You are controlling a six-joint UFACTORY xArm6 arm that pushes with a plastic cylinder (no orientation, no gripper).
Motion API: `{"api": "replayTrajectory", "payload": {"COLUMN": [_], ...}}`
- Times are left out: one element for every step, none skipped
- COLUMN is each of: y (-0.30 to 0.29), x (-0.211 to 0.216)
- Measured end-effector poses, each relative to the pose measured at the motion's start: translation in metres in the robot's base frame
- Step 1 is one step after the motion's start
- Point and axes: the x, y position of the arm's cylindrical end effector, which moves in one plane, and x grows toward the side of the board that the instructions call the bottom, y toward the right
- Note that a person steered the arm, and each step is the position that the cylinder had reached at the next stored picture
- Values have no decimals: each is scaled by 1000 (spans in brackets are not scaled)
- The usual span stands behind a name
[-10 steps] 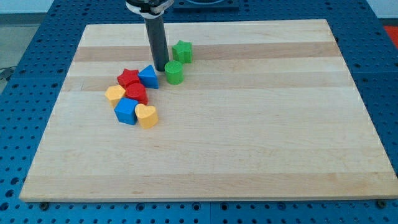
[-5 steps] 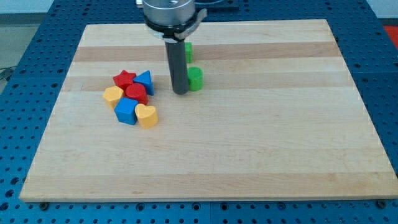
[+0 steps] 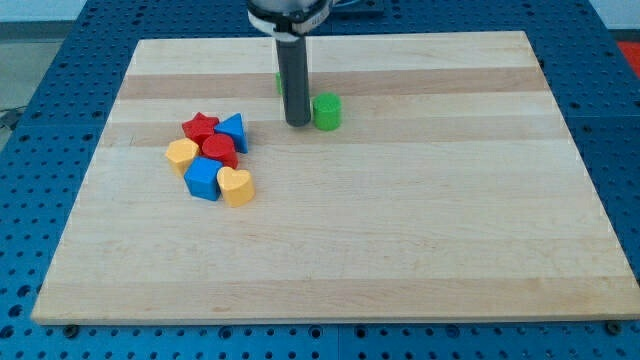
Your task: Push the green circle right to the green star
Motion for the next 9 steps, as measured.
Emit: {"api": "replayTrajectory", "payload": {"y": [3,44,60,61,61,61,59,33,30], "x": [19,51,26,-7,-7,-7,38,39,-32]}}
